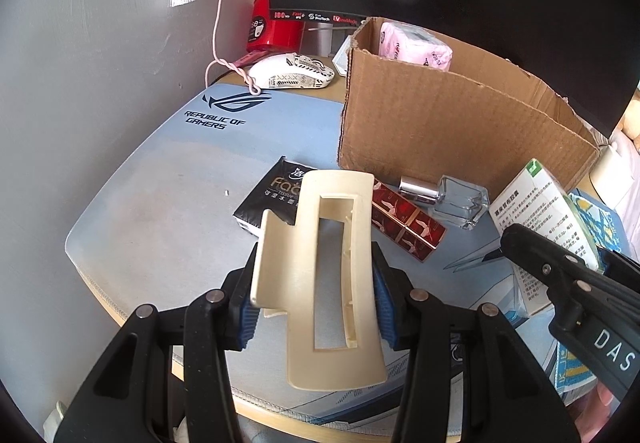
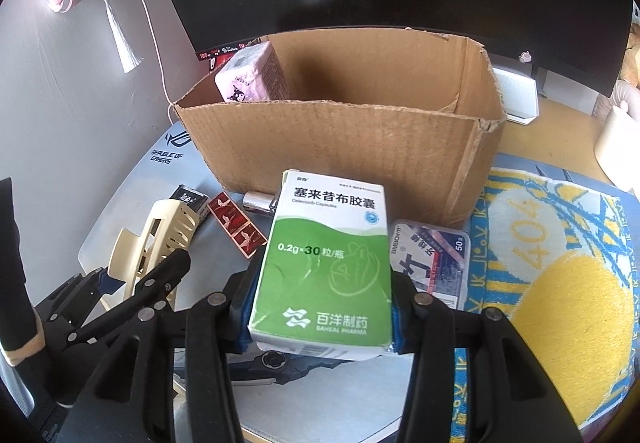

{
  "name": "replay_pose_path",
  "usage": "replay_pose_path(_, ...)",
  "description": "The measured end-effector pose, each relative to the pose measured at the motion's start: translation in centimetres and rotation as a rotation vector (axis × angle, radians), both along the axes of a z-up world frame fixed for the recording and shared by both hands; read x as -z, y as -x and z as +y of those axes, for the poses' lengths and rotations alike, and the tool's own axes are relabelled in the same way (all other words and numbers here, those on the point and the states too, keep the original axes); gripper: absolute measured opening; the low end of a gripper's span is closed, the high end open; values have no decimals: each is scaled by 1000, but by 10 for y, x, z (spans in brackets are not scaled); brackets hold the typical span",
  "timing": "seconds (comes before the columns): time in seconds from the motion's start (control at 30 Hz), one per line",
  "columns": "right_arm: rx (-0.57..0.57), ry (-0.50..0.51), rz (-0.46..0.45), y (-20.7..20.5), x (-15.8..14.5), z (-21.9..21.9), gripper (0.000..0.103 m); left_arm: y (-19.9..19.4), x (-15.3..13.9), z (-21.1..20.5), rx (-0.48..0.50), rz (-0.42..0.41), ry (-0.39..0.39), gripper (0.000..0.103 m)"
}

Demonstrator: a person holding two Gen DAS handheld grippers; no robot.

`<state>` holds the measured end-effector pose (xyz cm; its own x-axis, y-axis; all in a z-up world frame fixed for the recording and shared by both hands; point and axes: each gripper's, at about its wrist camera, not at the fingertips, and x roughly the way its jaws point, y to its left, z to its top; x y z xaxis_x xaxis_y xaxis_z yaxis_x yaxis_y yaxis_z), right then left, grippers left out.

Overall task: Organize objects
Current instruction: 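Carry the cream holder and green medicine box toward the cardboard box with both tools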

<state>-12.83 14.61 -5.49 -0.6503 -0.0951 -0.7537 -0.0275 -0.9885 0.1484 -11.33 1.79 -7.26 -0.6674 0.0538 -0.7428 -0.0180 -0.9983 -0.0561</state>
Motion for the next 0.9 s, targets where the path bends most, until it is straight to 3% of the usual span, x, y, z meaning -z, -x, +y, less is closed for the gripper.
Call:
replay_pose_path(0.27, -7, 14, 5, 6, -2, -5, 52, -4, -5, 7, 2, 22, 13, 46)
replay_pose_path(0.4, -10, 11, 11, -10, -5, 12, 52, -5, -7, 9, 2, 26, 16, 46)
replay_pose_path(0.9, 24, 75, 114, -43, -39, 37, 52, -10, -30, -6, -40, 85, -58, 46)
